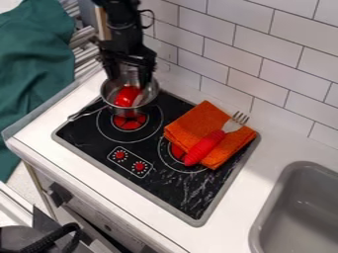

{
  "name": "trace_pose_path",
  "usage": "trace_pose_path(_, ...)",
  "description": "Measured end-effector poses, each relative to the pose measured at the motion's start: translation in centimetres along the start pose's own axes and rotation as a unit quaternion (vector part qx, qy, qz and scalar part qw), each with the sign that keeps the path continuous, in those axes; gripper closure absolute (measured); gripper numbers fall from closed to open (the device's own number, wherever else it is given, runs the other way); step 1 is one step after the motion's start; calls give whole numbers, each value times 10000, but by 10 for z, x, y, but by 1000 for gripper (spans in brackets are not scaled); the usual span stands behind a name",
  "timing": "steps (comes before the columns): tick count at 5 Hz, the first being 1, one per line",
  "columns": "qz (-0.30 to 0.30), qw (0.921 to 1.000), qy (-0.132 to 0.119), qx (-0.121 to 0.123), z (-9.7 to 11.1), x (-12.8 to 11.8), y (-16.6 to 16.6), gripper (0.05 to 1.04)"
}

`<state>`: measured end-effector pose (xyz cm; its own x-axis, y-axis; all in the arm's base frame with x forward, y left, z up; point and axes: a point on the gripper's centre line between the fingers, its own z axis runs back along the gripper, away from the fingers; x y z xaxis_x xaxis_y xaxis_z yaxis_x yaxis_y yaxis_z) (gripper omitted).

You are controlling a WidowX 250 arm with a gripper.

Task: Take the red object out of the pot and put it on the left burner

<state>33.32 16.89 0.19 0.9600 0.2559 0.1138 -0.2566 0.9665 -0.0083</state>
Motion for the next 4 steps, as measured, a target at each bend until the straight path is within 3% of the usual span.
trace_pose_path(2, -53, 9996, 239, -173, -21, -11, 2, 83)
trace_pose_path(4, -258, 9991, 301, -147, -31, -18, -19, 83)
